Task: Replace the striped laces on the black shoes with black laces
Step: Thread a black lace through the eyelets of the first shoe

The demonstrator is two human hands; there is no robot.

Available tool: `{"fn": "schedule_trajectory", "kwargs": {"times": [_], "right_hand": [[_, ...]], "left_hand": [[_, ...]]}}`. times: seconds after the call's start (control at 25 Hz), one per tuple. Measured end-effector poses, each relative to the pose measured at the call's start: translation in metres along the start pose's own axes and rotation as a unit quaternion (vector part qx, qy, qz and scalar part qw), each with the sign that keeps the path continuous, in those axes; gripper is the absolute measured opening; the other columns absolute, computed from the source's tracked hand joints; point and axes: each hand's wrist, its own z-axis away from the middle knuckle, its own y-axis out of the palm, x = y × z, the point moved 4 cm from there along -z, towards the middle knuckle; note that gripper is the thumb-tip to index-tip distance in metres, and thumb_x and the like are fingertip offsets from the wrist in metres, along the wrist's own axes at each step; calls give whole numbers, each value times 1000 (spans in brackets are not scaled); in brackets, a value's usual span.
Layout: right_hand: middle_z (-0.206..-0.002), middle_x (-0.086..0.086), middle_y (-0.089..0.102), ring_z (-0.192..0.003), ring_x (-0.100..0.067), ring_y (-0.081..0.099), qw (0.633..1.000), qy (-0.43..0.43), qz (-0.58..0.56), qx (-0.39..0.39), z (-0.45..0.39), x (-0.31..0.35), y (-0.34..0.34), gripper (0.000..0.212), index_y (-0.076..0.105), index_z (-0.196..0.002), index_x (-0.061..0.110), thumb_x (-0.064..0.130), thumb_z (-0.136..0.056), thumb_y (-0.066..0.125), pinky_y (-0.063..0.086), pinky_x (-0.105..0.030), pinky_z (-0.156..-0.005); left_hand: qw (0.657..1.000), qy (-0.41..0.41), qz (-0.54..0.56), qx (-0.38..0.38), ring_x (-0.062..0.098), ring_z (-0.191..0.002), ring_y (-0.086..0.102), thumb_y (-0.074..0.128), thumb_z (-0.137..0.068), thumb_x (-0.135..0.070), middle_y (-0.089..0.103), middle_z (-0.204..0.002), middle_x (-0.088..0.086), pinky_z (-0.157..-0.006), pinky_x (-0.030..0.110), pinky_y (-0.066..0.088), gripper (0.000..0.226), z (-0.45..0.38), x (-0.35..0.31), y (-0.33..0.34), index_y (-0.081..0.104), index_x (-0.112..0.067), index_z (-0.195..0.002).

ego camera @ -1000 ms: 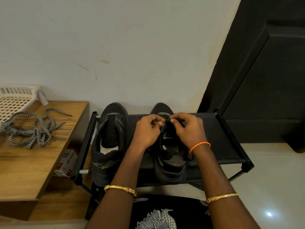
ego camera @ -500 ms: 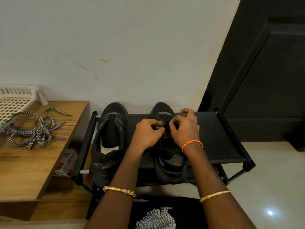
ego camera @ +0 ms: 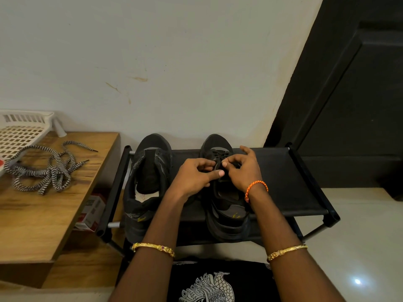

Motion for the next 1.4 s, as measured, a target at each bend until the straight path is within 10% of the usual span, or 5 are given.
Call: {"fn": "schedule_trajectory", "kwargs": {"times": [0.36,0.68,0.96,1.24,1.4], "right_hand": [[-144,-5,35,-132,-17,38,1000,18,-5,8,0,0,2,11,69,-93,11,9,-82,71,31,-14,-91],[-132,-6,35,-121,-28,42,998,39,55,-6,5,-11,-10,42,51,-111,22,5,-77,70,38,-49,-104],[-124,-9,38,-118,-29,37,989,91,86,-84,15,-17,-21,37,53,-102,20,19,-73,76,41,-40,-97],[-96,-8,56,-78,-17,52,994,57,29,-87,16,-14,-17,20,53,-83,18,10,-76,71,41,-24,-65],[-71,3,51,-65,-11,50,996,51,20,-73,16,-15,-17,18,54,-80,17,9,-78,69,35,-16,-52]], "left_hand": [[990,25,-84,-114,23,-74,64,59,-92,-28,63,-74,4,-68,41,57,14,-10,-1,6,65,-16,-89],[977,10,-64,-204,16,-68,57,51,-97,-23,58,-71,-1,-55,19,43,21,-6,2,-9,51,-22,-76],[852,125,162,-483,21,-76,64,42,-100,-12,55,-106,21,-62,18,52,7,26,-15,-42,46,-15,-96],[905,173,-297,-249,19,-120,35,57,-91,-20,50,-118,-1,-97,36,32,21,14,-23,-2,65,-25,-109],[912,136,-333,-199,16,-118,34,58,-92,-27,50,-117,-6,-90,33,19,17,5,-11,10,69,-30,-104]]}}
